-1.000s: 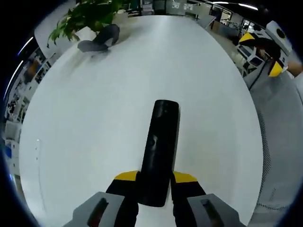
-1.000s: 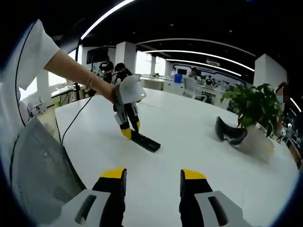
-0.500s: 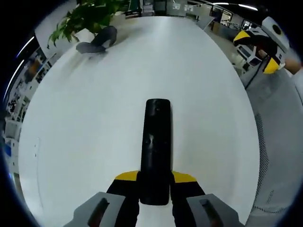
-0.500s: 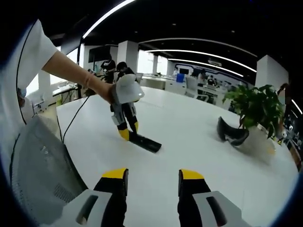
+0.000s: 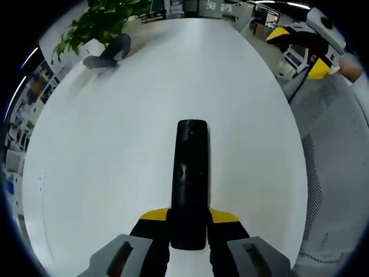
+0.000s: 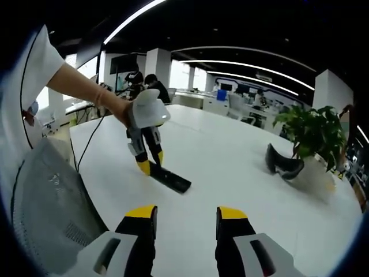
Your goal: Press the specified remote control buttons in sequence, fully releasing each button before pressing the next.
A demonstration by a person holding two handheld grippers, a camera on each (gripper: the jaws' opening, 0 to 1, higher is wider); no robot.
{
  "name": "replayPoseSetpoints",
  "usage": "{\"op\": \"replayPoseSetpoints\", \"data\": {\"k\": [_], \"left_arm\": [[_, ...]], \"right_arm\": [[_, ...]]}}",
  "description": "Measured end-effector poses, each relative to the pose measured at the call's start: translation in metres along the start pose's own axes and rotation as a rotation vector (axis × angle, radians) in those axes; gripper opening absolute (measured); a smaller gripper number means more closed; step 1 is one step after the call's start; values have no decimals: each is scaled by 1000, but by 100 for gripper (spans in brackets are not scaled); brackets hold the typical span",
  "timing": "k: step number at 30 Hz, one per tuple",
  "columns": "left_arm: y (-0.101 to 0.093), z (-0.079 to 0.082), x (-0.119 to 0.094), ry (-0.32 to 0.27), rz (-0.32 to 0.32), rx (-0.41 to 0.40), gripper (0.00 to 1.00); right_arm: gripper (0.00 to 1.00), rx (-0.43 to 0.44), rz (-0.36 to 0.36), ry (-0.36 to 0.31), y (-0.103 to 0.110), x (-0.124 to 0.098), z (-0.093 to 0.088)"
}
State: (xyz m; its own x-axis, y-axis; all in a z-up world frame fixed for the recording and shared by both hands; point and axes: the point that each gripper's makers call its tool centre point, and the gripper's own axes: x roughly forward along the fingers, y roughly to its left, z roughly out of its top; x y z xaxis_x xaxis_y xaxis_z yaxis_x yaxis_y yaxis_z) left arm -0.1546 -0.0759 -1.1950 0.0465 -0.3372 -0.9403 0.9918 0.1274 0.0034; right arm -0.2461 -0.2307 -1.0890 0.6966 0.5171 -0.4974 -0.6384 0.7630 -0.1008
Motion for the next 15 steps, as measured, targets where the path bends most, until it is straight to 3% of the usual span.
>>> {"op": "replayPoseSetpoints", "data": {"k": [15], "left_arm": [[-29,-4,-2,-10,-12,-12,24]], "right_arm": [[38,-22,9,12,3,1,-1]]}}
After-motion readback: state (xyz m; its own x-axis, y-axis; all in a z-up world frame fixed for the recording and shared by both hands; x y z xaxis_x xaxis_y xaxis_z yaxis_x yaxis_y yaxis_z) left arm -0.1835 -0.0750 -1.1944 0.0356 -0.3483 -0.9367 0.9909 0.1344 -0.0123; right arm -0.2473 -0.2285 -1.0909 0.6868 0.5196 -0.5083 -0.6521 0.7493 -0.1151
